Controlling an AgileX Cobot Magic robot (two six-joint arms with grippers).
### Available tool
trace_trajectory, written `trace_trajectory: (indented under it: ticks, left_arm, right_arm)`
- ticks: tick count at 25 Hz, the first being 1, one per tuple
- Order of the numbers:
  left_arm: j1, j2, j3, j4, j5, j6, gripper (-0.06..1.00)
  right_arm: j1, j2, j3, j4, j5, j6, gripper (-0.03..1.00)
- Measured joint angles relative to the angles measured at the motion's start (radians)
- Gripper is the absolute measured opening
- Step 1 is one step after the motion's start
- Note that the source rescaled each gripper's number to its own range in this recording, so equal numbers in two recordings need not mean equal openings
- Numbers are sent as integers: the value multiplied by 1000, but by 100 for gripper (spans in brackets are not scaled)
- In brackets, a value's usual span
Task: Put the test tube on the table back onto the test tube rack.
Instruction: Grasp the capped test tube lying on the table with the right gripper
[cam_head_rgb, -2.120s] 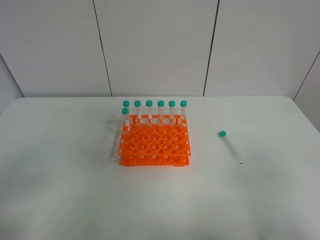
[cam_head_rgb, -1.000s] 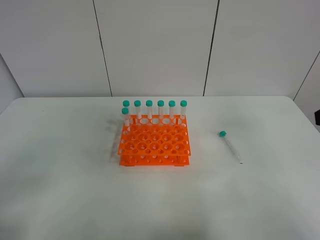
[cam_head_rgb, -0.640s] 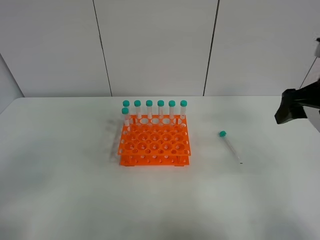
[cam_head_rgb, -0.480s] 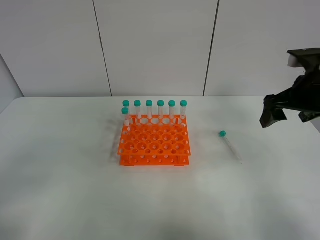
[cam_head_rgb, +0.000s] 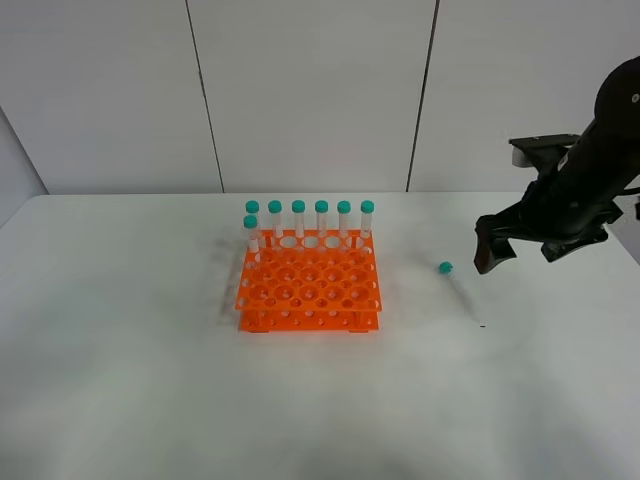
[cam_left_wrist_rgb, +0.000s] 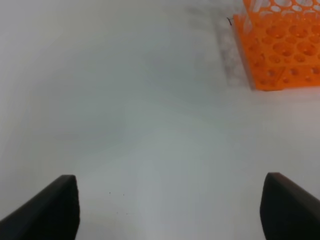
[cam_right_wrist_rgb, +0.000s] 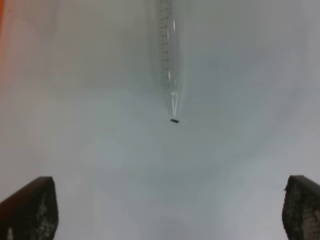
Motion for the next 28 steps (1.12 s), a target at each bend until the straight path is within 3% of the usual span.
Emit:
trace_trajectory:
  ticks: [14, 28]
  left_arm:
    - [0, 0, 0, 0, 0, 0, 100]
    - [0, 0, 0, 0, 0, 0, 100]
  right_arm:
    - [0, 274, -3, -13, -281, 10, 100]
    - [0, 383, -3, -1, -372, 13, 100]
